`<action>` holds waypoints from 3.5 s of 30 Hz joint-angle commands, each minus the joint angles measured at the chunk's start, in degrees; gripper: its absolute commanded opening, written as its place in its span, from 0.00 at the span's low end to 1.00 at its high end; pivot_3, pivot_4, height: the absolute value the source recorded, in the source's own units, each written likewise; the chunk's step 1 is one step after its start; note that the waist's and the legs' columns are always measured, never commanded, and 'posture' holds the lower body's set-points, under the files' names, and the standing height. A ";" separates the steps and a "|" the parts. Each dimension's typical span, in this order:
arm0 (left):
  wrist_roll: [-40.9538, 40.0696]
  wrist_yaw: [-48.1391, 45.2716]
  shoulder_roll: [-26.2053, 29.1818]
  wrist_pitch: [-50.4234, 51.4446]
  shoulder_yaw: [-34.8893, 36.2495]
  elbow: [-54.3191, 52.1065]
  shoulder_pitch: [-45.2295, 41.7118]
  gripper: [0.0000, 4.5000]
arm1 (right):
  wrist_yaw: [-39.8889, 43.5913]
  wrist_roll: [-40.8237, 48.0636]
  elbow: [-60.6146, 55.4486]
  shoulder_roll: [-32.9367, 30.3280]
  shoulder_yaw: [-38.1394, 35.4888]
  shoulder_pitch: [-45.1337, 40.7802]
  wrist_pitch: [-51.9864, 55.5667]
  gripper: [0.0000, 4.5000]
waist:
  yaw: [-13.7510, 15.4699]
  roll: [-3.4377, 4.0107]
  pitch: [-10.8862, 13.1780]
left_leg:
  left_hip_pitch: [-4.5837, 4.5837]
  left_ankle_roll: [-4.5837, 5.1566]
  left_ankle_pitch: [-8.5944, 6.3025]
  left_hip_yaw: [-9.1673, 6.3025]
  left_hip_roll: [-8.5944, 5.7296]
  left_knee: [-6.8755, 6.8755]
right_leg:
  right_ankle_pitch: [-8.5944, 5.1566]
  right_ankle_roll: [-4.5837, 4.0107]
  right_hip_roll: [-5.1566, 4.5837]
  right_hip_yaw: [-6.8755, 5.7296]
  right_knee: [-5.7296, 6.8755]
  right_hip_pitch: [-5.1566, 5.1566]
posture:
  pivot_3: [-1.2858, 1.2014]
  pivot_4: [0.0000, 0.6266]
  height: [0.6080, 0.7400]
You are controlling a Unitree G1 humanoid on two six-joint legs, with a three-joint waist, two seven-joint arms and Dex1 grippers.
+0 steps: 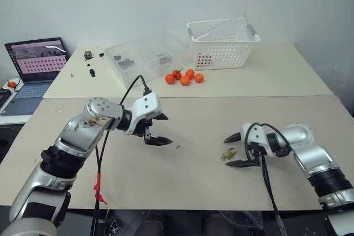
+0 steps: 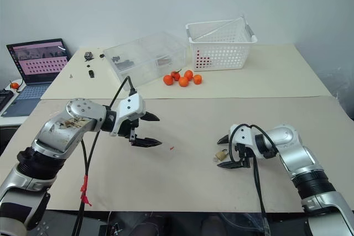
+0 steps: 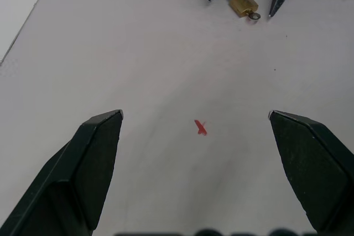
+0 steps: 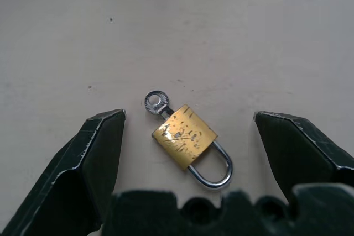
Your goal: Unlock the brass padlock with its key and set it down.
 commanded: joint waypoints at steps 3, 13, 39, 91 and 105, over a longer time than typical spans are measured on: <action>-0.86 0.30 1.22 0.61 2.63 -1.80 -0.86 1.00 | 1.44 -1.10 1.46 0.36 0.22 -1.04 -2.64 0.52 | -0.04 0.00 0.00 | 0.03 -0.04 -0.03 0.04 0.04 0.00 | 0.01 -0.01 0.04 0.07 0.00 -0.01 | 0.52 0.24 1.00; -0.52 1.11 1.25 -0.55 3.66 -1.04 0.00 1.00 | 0.63 -1.53 -0.72 2.81 0.47 -5.03 1.19 0.20 | -0.36 -0.05 0.03 | 0.19 -0.06 -0.06 0.17 0.16 -0.01 | 0.01 -0.02 0.15 0.25 0.00 0.01 | 0.52 0.24 1.00; -2.63 10.06 6.24 2.39 13.56 -12.15 16.11 1.00 | -9.27 -11.77 10.25 28.31 15.53 -21.65 11.16 0.20 | -0.49 -0.06 0.04 | 0.22 -0.58 -0.29 0.50 0.96 -0.23 | 0.23 -0.38 0.88 0.51 0.55 -0.73 | 0.52 0.24 1.00; -1.10 8.90 5.09 -3.23 8.19 -5.41 10.85 1.00 | -15.45 -12.76 -2.87 17.47 11.09 -14.37 24.58 0.57 | -0.11 -0.12 0.04 | 0.25 -0.61 -0.38 1.14 1.15 -0.24 | 0.23 -0.38 0.89 0.62 0.71 -1.01 | 0.52 0.24 1.00; -1.10 9.64 5.78 -2.96 8.55 -6.39 12.01 1.00 | -14.60 -12.70 -2.09 20.77 11.39 -16.99 23.95 0.57 | -0.48 -0.13 0.04 | 0.25 -0.61 -0.38 1.18 1.20 -0.27 | 0.23 -0.39 0.93 0.67 0.74 -1.11 | 0.52 0.24 1.00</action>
